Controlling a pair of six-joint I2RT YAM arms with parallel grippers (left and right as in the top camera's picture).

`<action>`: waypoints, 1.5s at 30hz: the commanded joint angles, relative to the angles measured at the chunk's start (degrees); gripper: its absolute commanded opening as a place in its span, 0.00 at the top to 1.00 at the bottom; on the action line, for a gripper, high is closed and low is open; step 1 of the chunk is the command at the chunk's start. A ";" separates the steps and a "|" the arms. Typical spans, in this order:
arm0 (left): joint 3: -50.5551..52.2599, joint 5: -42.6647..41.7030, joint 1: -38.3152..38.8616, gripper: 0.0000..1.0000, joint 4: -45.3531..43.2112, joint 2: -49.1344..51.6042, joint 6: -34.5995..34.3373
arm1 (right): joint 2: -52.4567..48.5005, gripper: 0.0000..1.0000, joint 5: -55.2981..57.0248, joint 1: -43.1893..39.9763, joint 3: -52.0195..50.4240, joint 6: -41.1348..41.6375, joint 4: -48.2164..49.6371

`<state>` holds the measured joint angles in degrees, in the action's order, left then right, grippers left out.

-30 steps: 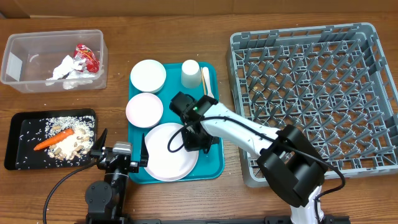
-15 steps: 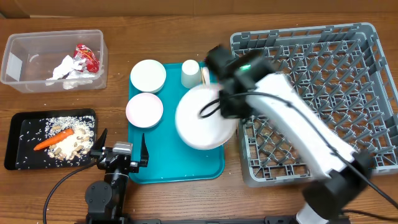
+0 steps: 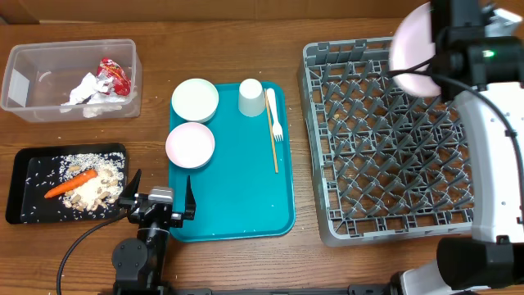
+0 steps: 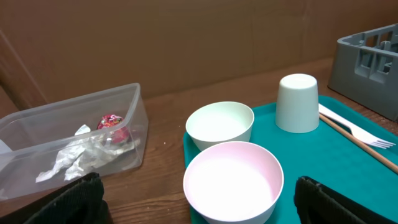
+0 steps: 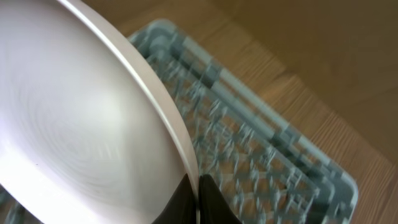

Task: Sort waste into correct bins and load items into the dishwasher rack
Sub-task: 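Carry the plate right and stand it upright in the dish rack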

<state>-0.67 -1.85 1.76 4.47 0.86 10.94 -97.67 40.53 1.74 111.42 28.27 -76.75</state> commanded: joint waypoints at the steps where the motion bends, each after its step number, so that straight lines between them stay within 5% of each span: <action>1: 0.39 0.39 -0.35 0.00 -0.15 -0.61 -0.02 | -1.55 0.96 4.44 -2.73 -0.15 -7.80 4.96; 12: 0.39 0.39 -0.35 0.00 -0.13 -0.61 -0.02 | -9.55 0.96 6.12 -3.67 -0.83 -16.83 11.72; 34: 0.39 0.39 -0.35 0.00 -0.15 -0.61 -0.02 | -17.44 0.95 8.13 -0.94 -0.85 -19.41 13.22; 38: 0.39 0.39 -0.35 0.00 -0.15 -0.61 -0.02 | -17.44 0.83 8.11 0.90 -0.85 -19.54 13.03; 40: 0.39 0.39 -0.35 0.00 -0.15 -0.61 -0.02 | -17.42 0.57 4.68 2.47 -0.83 -19.52 12.74; 42: 0.39 0.39 -0.35 0.00 -0.13 -0.61 -0.02 | -17.40 0.21 0.76 4.28 -0.68 -19.23 11.67; 45: 0.39 0.39 -0.35 0.00 -0.15 -0.61 -0.02 | -16.52 0.19 -0.42 6.49 -0.68 -16.65 10.56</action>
<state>-0.67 -1.85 1.76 4.49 0.86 10.94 -115.04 43.11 5.87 110.45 8.93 -65.84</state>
